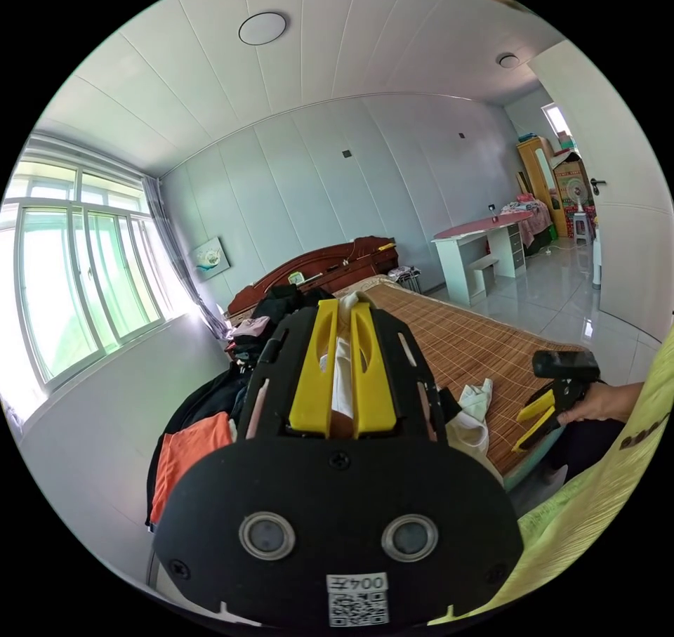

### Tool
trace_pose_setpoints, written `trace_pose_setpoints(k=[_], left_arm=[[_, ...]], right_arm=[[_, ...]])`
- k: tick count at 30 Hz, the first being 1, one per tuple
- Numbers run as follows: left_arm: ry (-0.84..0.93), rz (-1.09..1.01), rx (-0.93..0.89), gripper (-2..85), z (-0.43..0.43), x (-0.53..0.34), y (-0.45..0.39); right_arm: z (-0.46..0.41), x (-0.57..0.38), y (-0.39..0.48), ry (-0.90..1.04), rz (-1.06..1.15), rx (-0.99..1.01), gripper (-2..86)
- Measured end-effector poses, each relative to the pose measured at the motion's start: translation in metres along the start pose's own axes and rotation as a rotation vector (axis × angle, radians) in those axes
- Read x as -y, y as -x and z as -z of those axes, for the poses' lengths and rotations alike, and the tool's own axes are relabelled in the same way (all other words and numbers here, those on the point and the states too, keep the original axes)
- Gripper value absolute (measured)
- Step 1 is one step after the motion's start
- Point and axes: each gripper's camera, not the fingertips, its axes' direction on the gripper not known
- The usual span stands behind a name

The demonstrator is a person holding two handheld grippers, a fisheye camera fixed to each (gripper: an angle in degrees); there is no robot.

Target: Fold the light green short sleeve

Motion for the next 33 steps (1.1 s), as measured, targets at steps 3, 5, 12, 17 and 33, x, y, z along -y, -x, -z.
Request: trace_pose_setpoints(k=[3,5,12,17,33], left_arm=[[0.003,0.007,0.000,0.4,0.010,-0.005,0.000],[0.006,0.017,-0.002,0.5,0.018,-0.011,0.001],[-0.002,0.029,0.012,0.6,0.042,-0.020,0.006],[-0.002,0.060,0.038,0.6,0.051,-0.024,0.017],[-0.180,0.278,0.054,0.5,0.022,0.083,0.117]], right_arm=[[0.002,-0.010,-0.020,-0.122,0.065,0.245,22.5],[-0.006,-0.013,-0.024,-0.125,0.120,0.218,26.2],[-0.039,-0.028,-0.039,-0.196,0.262,0.377,24.7],[-0.051,-0.059,-0.039,-0.208,0.347,0.465,8.5],[0.298,-0.156,-0.027,-0.642,0.252,-0.310,-0.3]])
